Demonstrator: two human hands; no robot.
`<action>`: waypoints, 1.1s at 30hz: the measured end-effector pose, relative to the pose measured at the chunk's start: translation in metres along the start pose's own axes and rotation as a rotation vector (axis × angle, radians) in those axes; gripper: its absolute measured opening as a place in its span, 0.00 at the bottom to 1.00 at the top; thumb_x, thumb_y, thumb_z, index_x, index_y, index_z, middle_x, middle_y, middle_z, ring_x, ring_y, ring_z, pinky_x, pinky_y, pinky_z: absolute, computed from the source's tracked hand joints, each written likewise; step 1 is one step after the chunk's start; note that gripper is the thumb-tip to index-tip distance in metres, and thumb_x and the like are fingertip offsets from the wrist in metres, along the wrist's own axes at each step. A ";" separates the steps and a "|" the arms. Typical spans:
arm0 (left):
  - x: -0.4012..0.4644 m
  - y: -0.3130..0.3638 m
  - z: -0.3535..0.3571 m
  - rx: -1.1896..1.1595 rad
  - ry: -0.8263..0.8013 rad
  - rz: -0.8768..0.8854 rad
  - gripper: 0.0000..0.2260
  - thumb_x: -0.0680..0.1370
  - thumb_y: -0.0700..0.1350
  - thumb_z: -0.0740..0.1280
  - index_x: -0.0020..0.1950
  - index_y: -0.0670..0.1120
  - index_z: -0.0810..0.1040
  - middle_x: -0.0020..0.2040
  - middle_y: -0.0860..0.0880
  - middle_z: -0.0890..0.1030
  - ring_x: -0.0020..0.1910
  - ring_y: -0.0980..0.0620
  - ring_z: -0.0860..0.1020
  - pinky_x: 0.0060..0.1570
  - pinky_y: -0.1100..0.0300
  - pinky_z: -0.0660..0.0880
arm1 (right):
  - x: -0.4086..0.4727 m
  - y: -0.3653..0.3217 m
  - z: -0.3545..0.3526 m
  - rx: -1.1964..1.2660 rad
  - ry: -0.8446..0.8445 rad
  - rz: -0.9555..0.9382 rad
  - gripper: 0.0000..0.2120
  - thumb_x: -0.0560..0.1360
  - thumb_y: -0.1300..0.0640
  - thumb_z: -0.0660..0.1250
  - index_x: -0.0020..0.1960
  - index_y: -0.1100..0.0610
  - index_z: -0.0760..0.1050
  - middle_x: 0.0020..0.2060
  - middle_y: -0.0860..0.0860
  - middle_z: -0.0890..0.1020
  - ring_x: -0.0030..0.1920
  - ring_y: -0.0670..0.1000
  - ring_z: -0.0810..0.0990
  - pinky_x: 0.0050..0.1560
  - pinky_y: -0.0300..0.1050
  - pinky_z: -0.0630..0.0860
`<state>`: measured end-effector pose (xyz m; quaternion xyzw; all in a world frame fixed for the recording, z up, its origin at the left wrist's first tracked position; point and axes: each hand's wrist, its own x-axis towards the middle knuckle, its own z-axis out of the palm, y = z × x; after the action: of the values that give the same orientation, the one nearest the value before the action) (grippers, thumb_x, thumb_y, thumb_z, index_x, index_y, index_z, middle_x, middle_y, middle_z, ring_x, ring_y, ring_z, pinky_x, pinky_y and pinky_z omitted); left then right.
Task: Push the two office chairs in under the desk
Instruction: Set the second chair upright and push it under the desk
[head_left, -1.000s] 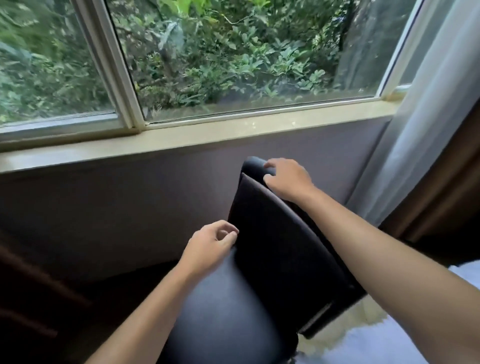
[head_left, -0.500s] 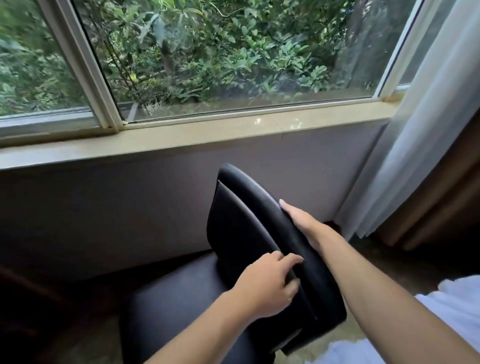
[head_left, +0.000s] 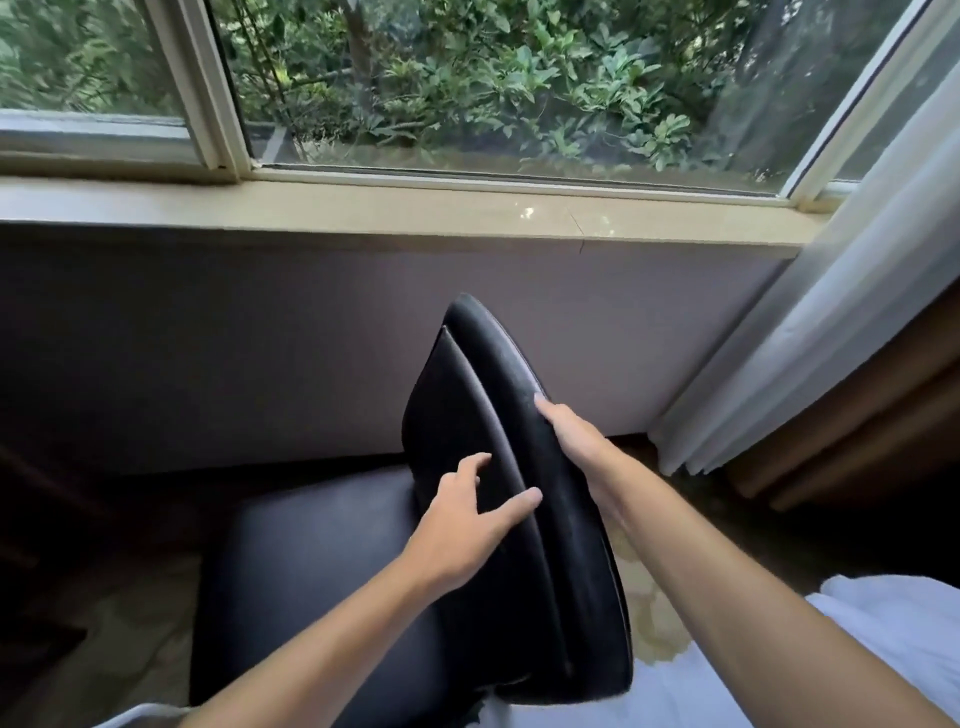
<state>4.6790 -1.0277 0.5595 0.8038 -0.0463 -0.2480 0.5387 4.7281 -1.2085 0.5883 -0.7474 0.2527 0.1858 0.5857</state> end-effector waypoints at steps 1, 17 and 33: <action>-0.003 -0.003 0.002 -0.019 -0.015 -0.019 0.44 0.61 0.78 0.64 0.73 0.62 0.59 0.67 0.54 0.66 0.68 0.55 0.66 0.64 0.55 0.66 | 0.005 -0.007 -0.003 -0.133 0.014 -0.028 0.37 0.71 0.31 0.61 0.70 0.55 0.68 0.66 0.50 0.75 0.63 0.54 0.76 0.67 0.53 0.70; -0.059 -0.001 0.071 0.116 0.013 -0.209 0.58 0.59 0.72 0.67 0.77 0.58 0.34 0.80 0.43 0.40 0.78 0.43 0.46 0.70 0.46 0.58 | 0.009 -0.020 0.040 0.079 -0.069 -0.070 0.17 0.69 0.55 0.72 0.56 0.58 0.79 0.39 0.56 0.87 0.36 0.55 0.86 0.30 0.45 0.79; -0.178 -0.091 -0.048 0.177 0.153 -0.246 0.48 0.58 0.64 0.67 0.74 0.70 0.45 0.78 0.60 0.52 0.73 0.46 0.63 0.63 0.52 0.68 | -0.057 -0.008 0.205 0.092 -0.097 -0.143 0.22 0.71 0.59 0.67 0.64 0.53 0.69 0.53 0.54 0.80 0.50 0.56 0.81 0.52 0.56 0.80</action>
<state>4.5274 -0.8887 0.5548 0.8642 0.0722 -0.2452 0.4334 4.6906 -0.9994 0.5771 -0.7259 0.1781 0.1678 0.6428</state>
